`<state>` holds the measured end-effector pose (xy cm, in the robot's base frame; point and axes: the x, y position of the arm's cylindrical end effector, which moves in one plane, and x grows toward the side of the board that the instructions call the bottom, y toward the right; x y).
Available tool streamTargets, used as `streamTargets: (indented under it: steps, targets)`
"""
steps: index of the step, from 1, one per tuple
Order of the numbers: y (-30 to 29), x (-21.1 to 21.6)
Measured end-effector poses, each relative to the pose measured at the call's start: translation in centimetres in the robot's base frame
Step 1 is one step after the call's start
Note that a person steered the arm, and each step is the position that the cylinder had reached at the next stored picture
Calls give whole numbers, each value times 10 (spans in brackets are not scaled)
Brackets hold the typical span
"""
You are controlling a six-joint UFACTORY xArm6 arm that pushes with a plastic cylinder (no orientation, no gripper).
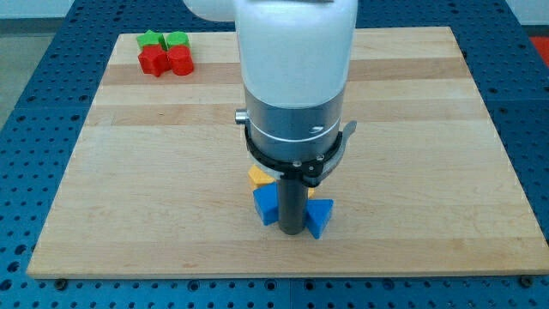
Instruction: Push the blue cube to the left side
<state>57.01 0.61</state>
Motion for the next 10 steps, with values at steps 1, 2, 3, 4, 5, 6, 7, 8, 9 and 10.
streamTargets:
  steps: [1,2,3,4,5,6,7,8,9,10]
  targets:
    - [6,-3]
    - [13,-10]
    - [25,-16]
    - [31,-22]
    - [30,-24]
    - [17,-24]
    - [-6,-24]
    - [-30,-24]
    - [-53,-24]
    - [-75,-29]
